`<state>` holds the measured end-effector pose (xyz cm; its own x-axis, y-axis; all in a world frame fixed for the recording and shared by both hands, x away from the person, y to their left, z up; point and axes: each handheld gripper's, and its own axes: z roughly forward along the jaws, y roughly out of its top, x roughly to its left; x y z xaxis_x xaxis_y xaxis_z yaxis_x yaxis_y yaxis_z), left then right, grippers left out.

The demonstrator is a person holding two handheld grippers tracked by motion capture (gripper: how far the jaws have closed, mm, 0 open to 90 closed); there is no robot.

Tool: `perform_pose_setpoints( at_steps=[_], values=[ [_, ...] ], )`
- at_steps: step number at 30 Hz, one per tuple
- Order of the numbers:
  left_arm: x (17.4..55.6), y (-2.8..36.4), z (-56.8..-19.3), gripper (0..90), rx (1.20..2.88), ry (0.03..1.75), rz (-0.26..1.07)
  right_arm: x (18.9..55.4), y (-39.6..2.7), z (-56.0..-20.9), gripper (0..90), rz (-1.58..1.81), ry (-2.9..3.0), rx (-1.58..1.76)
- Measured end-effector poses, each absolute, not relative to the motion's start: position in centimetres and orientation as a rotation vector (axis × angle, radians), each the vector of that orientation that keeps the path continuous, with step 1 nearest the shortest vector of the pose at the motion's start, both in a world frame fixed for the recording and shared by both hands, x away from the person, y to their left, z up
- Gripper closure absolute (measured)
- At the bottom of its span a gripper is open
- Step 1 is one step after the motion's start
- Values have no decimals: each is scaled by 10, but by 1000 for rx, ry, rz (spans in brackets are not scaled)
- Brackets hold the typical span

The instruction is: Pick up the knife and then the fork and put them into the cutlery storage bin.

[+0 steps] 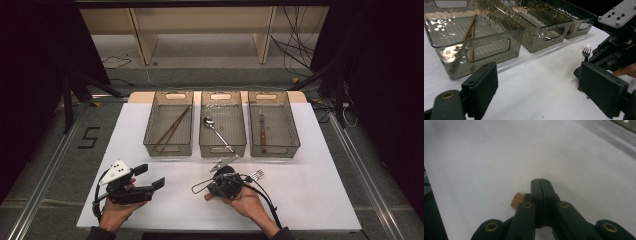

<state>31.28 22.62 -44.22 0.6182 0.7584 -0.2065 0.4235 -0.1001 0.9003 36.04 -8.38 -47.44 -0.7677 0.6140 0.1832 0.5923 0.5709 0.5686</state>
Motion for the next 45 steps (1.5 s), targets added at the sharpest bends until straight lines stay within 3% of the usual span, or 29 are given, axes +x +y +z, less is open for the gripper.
perform_pose_setpoints(
  at_steps=[24,26,33,35,39,45],
  values=[
    [313,226,-442,156,1732,972,374,358,-92,-470,900,903,2841,981],
    [313,226,-442,156,1730,973,373,360,-95,-466,845,880,2851,939],
    [314,225,-442,156,1737,968,373,366,-104,-452,486,800,2950,689],
    [314,225,-442,156,1734,971,372,367,-104,-449,422,754,2967,617],
    [314,225,-443,156,1733,973,372,370,-102,-445,356,654,3007,487],
    [314,226,-443,156,1726,976,372,370,-95,-448,340,515,3023,385]
  ],
)
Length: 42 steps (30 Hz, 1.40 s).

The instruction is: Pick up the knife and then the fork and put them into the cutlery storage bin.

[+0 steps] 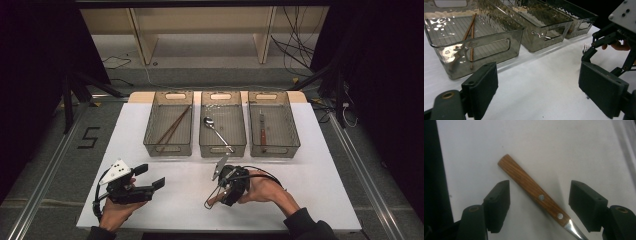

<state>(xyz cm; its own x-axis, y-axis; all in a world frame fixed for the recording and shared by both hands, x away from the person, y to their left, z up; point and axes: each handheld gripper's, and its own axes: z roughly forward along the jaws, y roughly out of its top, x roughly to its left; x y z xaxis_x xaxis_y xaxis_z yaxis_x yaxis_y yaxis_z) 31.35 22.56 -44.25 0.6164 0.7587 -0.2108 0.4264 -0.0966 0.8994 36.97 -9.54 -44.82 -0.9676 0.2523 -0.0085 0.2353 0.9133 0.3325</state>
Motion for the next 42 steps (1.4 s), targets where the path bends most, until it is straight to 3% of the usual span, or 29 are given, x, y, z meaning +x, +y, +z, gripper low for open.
perform_pose_setpoints(
  at_steps=[9,26,42],
  values=[
    [314,226,-442,157,1729,974,371,374,-91,-457,343,406,3024,300],
    [313,225,-442,156,1728,976,371,378,-91,-460,497,374,3073,316],
    [314,225,-442,157,1737,972,372,373,-89,-457,760,342,3091,212]
  ],
)
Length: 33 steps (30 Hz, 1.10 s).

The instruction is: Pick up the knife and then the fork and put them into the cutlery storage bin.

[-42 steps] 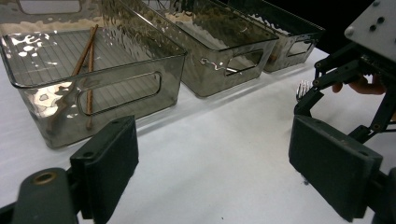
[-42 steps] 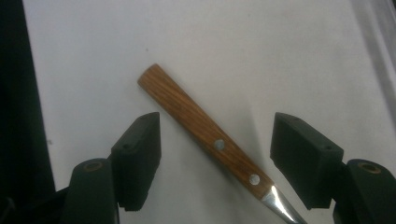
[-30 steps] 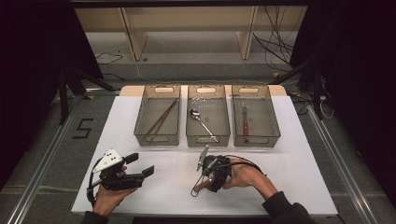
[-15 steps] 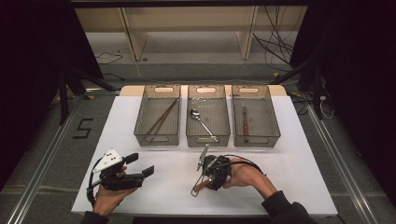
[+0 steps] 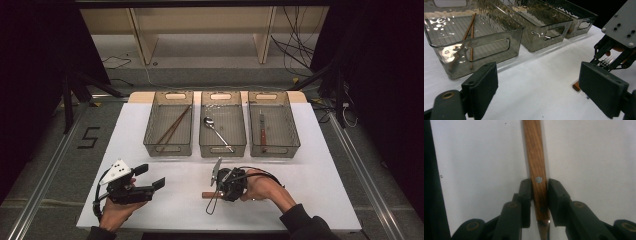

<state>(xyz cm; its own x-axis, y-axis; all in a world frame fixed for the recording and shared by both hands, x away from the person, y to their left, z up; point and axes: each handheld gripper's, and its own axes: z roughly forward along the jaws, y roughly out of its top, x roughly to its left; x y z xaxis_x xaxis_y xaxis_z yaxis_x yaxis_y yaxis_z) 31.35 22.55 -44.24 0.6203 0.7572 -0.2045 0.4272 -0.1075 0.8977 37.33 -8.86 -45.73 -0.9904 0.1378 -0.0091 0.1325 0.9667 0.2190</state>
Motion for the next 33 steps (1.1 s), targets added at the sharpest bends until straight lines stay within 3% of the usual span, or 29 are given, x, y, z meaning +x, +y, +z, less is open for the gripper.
perform_pose_setpoints(
  at_steps=[9,33],
  values=[
    [314,225,-443,157,1732,975,370,372,-89,-457,770,354,3077,149],
    [313,226,-442,157,1739,972,373,379,-103,-431,777,600,2978,372]
  ],
)
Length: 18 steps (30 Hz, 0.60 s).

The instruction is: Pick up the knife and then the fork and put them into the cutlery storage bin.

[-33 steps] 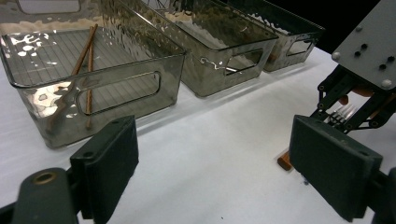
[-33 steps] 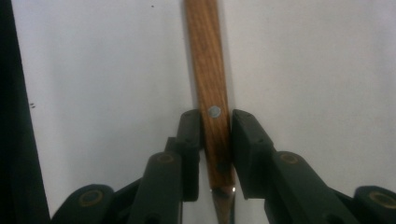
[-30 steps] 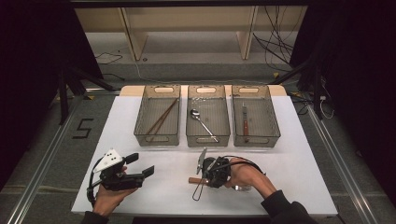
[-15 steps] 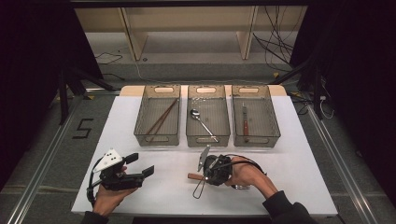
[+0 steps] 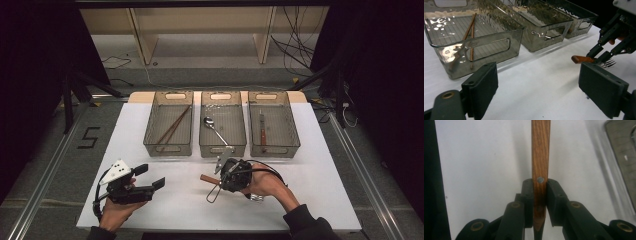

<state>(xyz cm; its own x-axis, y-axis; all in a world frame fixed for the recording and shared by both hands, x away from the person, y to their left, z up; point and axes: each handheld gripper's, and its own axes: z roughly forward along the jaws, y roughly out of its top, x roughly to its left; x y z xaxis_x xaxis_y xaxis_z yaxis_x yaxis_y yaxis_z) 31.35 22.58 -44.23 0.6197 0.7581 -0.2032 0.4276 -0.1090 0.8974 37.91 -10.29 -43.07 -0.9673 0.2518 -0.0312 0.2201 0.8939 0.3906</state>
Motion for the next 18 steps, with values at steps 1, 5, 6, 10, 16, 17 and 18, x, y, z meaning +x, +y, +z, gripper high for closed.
perform_pose_setpoints(
  at_steps=[1,5,6,10,16,17,18],
  values=[
    [313,226,-442,157,1739,972,373,380,-103,-431,777,631,2961,363],
    [313,226,-442,157,1733,976,372,382,-107,-425,777,647,2934,410],
    [313,226,-442,157,1738,973,373,383,-109,-422,776,655,2930,414],
    [314,225,-442,157,1737,973,373,389,-118,-406,776,729,2873,502],
    [314,226,-443,156,1728,978,371,406,-140,-380,776,842,2750,696],
    [314,226,-442,157,1728,978,373,409,-144,-376,776,861,2733,726],
    [314,226,-443,157,1727,978,373,412,-148,-373,775,888,2712,745]
  ],
)
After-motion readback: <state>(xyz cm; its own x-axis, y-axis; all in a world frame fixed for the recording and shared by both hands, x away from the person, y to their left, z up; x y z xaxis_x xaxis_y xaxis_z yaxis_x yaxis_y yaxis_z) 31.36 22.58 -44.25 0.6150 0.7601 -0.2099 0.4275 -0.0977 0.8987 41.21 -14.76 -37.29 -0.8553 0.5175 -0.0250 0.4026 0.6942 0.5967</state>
